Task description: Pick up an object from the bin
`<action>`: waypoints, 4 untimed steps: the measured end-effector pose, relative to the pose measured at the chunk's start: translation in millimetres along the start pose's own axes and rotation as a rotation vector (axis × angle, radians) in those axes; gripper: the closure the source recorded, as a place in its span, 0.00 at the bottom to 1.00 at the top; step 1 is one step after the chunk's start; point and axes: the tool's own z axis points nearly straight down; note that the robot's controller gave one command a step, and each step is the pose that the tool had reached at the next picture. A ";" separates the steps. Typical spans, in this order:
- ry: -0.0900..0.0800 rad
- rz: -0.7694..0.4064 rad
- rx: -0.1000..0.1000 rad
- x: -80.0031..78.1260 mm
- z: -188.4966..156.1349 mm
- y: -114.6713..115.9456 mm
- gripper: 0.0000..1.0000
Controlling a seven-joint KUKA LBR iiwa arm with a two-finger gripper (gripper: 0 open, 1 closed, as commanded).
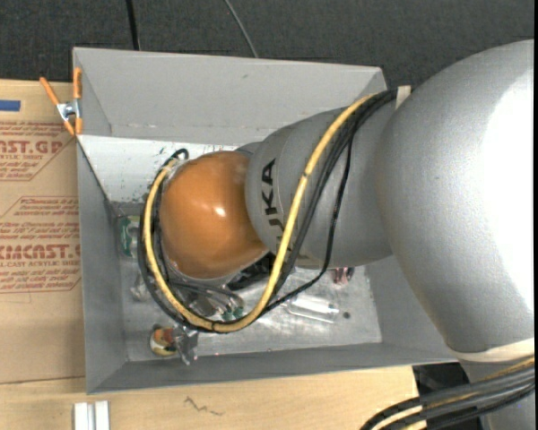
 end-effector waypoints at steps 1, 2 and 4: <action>-0.002 -0.070 0.000 -0.4 -3.5 1.8 0.00; -0.009 -0.226 0.002 -0.2 45.2 -10.8 0.00; -0.039 -0.212 0.006 -9.0 62.0 -14.8 1.00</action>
Offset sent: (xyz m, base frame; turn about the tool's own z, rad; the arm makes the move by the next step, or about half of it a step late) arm 0.0052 -0.0130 -0.0537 -0.2316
